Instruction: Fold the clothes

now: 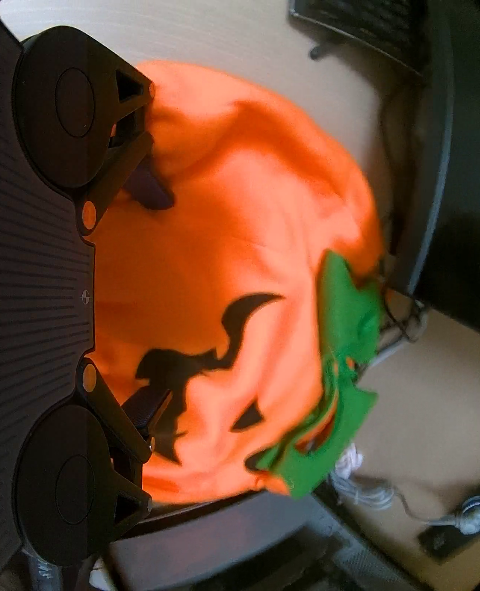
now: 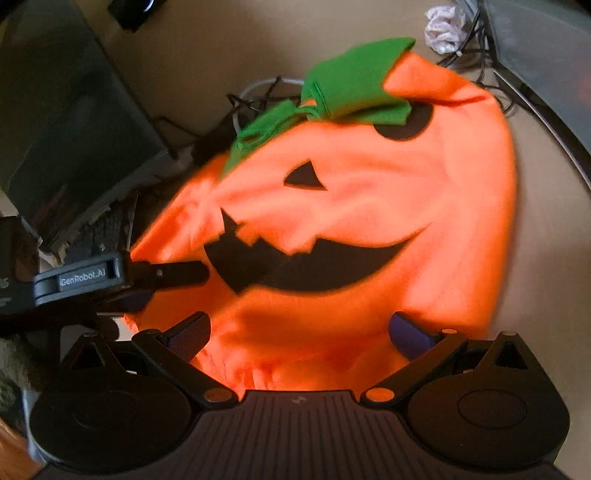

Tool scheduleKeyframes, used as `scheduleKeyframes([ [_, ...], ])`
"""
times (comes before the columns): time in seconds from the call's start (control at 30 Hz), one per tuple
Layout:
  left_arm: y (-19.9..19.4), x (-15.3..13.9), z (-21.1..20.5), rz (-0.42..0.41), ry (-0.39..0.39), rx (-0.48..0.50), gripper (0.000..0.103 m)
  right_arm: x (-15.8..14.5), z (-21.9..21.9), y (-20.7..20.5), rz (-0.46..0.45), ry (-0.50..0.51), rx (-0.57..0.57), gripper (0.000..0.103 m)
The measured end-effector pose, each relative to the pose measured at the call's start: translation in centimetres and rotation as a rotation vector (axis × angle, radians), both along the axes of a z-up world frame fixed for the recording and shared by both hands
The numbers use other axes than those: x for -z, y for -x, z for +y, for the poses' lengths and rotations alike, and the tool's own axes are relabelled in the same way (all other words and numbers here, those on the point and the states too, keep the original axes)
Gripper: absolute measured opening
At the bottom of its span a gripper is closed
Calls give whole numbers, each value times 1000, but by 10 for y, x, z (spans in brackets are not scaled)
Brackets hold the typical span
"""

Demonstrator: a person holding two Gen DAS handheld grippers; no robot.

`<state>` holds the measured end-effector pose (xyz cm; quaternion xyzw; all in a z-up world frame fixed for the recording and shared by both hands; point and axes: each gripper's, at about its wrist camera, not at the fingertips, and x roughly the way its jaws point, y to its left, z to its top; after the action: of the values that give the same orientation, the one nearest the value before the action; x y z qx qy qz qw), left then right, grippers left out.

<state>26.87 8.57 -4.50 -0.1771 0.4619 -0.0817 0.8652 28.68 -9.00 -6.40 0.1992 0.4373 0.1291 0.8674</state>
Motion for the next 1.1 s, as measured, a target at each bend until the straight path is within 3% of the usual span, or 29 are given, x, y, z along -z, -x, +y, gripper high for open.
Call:
scheduleKeyframes([
  [0.1, 37, 1, 10, 67, 78, 100, 103, 0, -4, 31, 47, -25, -32, 103],
  [0.23, 92, 1, 16, 187, 196, 278, 103, -3, 7, 81, 118, 38, -78, 103],
  [0.3, 107, -7, 17, 152, 178, 352, 103, -7, 23, 95, 163, 103, -139, 103],
  [0.37, 111, -21, 21, 51, 124, 351, 103, -12, 44, 96, 209, 179, -256, 103],
  [0.43, 106, -33, 28, -49, 85, 275, 103, -33, 57, 92, 140, 253, -265, 103],
  [0.47, 100, -37, 32, -75, 79, 220, 103, -44, 63, 85, 61, 311, -253, 103],
  [0.6, 66, -35, 41, -66, 149, 59, 103, -86, 86, 53, -242, 536, -206, 103],
  [0.7, 53, -23, 31, -27, 161, 54, 103, -70, 92, 0, -202, 616, -274, 103],
  [0.73, 52, -18, 29, -3, 119, 55, 103, -57, 97, -20, -147, 689, -370, 102],
  [0.8, 53, -7, 26, 30, 108, 102, 103, -40, 109, -48, -137, 868, -500, 93],
  [0.83, 54, -3, 25, 45, 118, 115, 103, -42, 108, -65, -208, 965, -460, 93],
  [0.87, 55, -1, 25, 52, 123, 127, 103, -53, 99, -84, -264, 983, -320, 93],
  [0.9, 56, 0, 23, 56, 124, 144, 103, -65, 89, -100, -312, 985, -174, 93],
  [0.97, 57, 0, 21, 66, 120, 178, 103, -101, 56, -115, -352, 838, 143, 93],
  [1.0, 57, 0, 20, 71, 111, 196, 103, -117, 37, -114, -351, 705, 206, 97],
  [1.07, 56, -3, 21, 70, 106, 231, 103, -133, 11, -103, -334, 502, 170, 100],
  [1.1, 54, -6, 22, 62, 119, 249, 103, -134, 5, -91, -322, 464, 142, 100],
])
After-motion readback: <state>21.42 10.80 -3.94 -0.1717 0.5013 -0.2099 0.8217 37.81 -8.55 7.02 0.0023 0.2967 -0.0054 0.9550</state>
